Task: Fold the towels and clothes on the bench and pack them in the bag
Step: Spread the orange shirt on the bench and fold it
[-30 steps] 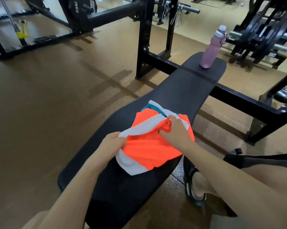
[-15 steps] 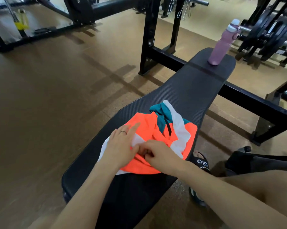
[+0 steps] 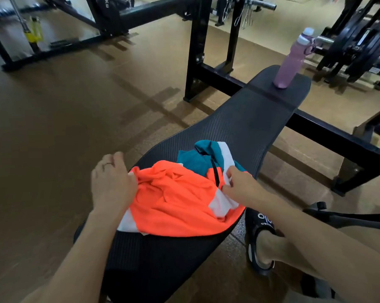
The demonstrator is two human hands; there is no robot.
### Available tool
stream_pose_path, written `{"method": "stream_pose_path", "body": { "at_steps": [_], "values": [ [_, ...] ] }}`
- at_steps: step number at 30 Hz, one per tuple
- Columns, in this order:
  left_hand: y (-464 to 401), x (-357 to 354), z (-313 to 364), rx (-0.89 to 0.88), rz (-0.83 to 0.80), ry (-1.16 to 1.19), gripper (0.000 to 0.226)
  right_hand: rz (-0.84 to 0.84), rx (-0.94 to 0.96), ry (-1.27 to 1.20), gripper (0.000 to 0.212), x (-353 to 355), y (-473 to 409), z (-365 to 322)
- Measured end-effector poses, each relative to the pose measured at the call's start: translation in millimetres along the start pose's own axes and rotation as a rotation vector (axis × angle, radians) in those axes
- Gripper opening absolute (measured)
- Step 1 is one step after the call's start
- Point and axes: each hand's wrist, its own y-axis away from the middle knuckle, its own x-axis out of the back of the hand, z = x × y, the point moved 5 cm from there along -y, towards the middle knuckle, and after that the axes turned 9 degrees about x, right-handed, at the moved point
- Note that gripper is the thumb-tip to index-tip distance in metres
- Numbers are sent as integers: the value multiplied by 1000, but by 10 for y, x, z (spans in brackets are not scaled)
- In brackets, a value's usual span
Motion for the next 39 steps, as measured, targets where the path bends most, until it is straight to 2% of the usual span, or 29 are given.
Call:
{"method": "stream_pose_path", "body": {
  "at_steps": [2, 4, 6, 8, 10, 13, 15, 17, 19, 20, 21, 22, 24, 25, 26, 28, 30, 32, 35, 37, 39],
  "values": [
    [159, -135, 286, -214, -87, 132, 63, 28, 18, -107, 17, -13, 144, -66],
    [368, -261, 595, -389, -184, 141, 64, 26, -6, -263, 16, -59, 317, -109],
    [553, -398, 846, -560, -233, 75, 60, -108, -27, -393, 16, -176, 507, -157],
    [674, -512, 1012, -691, -216, -5, 52, -243, -30, -416, 17, -280, 651, -144],
    [697, -537, 1087, -746, -127, -45, 41, -181, -39, -335, 17, -209, 667, -38],
    [618, -505, 1013, -647, -69, -128, 36, 77, -73, -179, 19, 75, 545, 181],
    [540, -494, 845, -532, -98, -194, 38, 152, -165, -196, 24, 224, 489, 318],
    [479, -419, 650, -399, -158, -234, 33, 61, -300, -305, 28, 216, 500, 471],
    [448, -349, 560, -321, -155, -243, 21, -190, -362, -266, 24, 138, 609, 513],
    [457, -311, 577, -319, -125, -217, 28, -277, -364, -193, 22, 119, 670, 512],
    [477, -281, 634, -342, -103, -161, 37, -292, -344, -91, 23, 124, 702, 499],
    [501, -256, 722, -386, -81, -95, 43, -225, -294, 53, 29, 167, 702, 454],
    [568, -296, 908, -464, -116, 0, 54, 78, -76, 280, 33, 298, 595, 216],
    [571, -350, 975, -446, -193, 18, 57, 212, 80, 253, 29, 330, 523, 41],
    [554, -419, 1005, -385, -285, 6, 59, 269, 226, 178, 25, 312, 430, -100],
    [511, -516, 1041, -286, -417, -106, 61, 179, 364, 71, 30, 169, 183, -224],
    [491, -531, 1095, -293, -436, -201, 51, 35, 291, 60, 32, 16, 9, -197],
    [472, -487, 1129, -300, -453, -267, 39, -38, 167, 80, 25, -90, -41, -96],
    [507, -475, 1121, -343, -465, -262, 35, -134, 175, -17, 12, -194, 24, -48],
    [577, -462, 1187, -432, -464, -150, 57, -162, 188, -103, 14, -206, 120, -48],
    [656, -419, 1279, -383, -541, 63, 83, -56, 258, -206, 21, -92, 238, -131]
  ]
}}
